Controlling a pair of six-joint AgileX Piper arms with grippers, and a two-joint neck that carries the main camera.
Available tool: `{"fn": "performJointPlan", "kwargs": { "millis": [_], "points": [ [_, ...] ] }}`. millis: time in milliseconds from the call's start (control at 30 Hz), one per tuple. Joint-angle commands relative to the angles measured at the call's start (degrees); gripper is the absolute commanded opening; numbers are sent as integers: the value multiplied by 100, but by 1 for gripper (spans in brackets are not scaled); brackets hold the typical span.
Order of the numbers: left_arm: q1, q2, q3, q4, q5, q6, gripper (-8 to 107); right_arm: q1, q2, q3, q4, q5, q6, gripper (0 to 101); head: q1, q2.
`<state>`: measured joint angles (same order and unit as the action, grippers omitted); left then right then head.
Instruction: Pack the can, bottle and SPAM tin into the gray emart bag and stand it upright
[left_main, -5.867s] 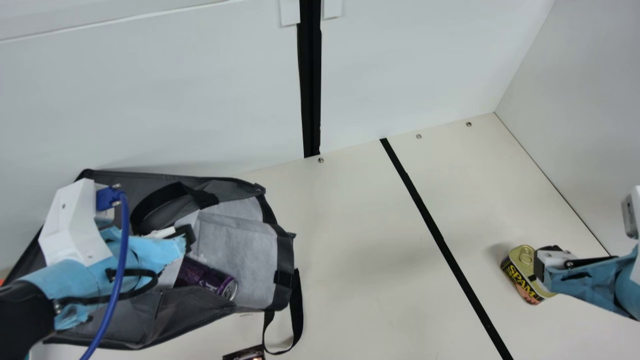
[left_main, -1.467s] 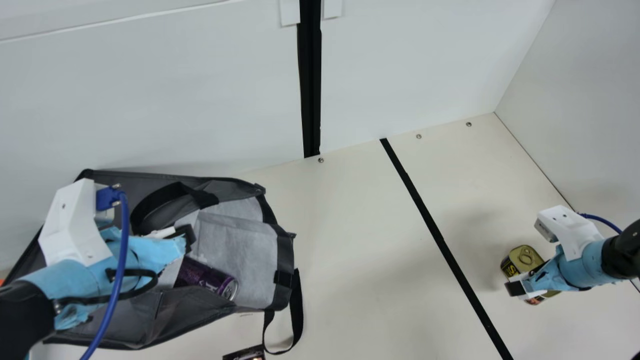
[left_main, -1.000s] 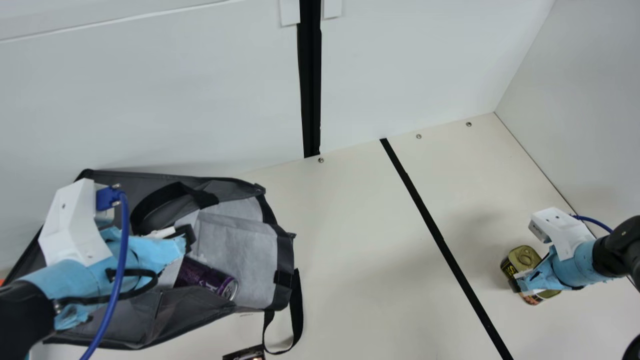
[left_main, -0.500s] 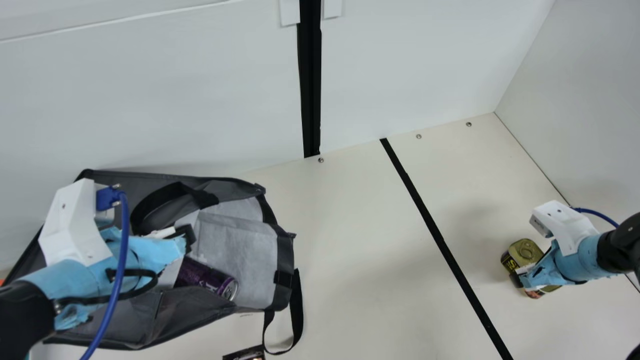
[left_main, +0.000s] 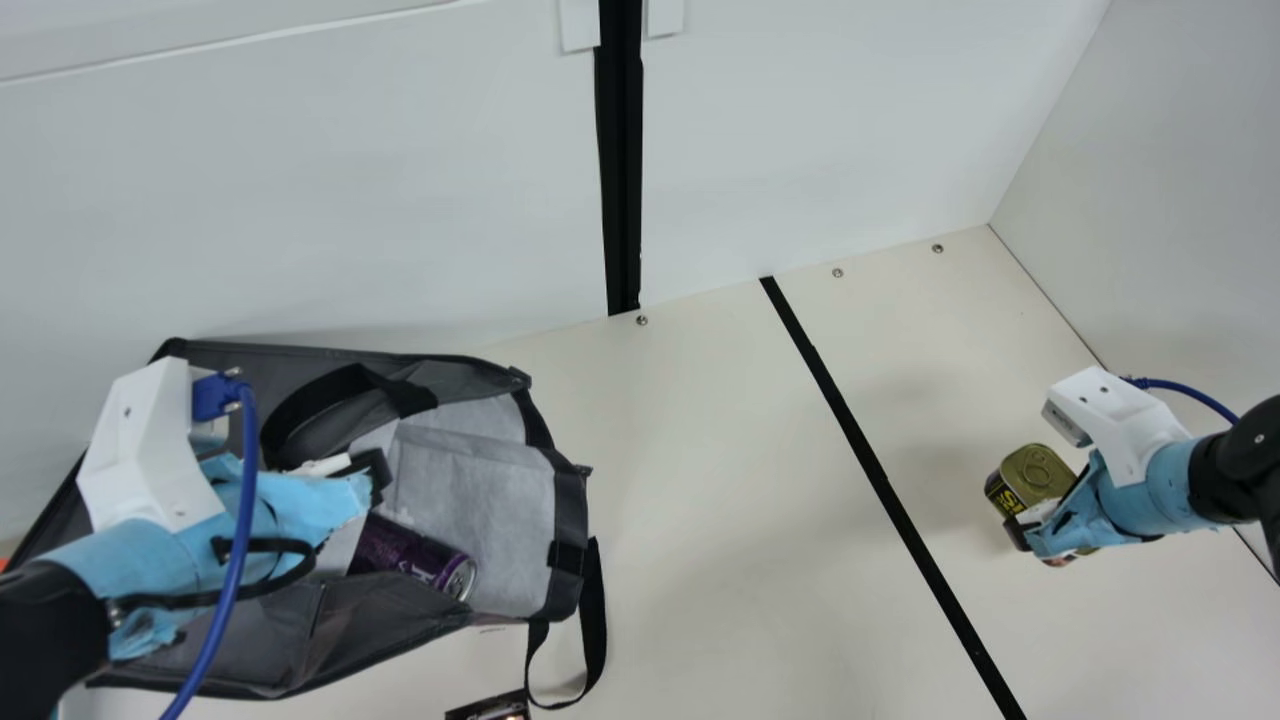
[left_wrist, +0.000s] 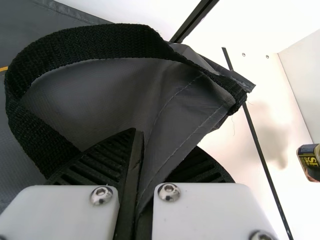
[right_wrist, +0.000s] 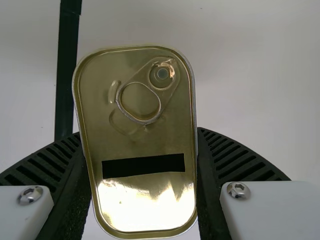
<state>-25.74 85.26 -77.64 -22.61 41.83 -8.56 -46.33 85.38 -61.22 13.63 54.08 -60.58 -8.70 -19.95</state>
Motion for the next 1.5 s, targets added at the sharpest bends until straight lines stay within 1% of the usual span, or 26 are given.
{"fn": "performJointPlan", "kwargs": {
  "millis": [0, 367, 633, 800, 1033, 1467],
  "points": [
    [0, 0, 0, 0, 0, 0, -8, 135, -84, -1, -48, 52, 109, 0, -130, -5],
    [0, 0, 0, 0, 0, 0, -8, 1062, -455, -22, -296, 208, 761, 0, -130, -5],
    [0, 0, 0, 0, 0, 0, -8, 1841, -472, -194, -297, 329, 1000, 0, -130, -5],
    [0, 0, 0, 0, 0, 0, -8, 2226, -347, -386, -219, 408, 955, 0, -130, -5],
    [0, 0, 0, 0, 0, 0, -8, 2614, -180, -603, -63, 514, 754, 0, -130, -5],
    [0, 0, 0, 0, 0, 0, -8, 3244, -91, -756, 159, 672, 417, 0, -130, -5]
  ]
}}
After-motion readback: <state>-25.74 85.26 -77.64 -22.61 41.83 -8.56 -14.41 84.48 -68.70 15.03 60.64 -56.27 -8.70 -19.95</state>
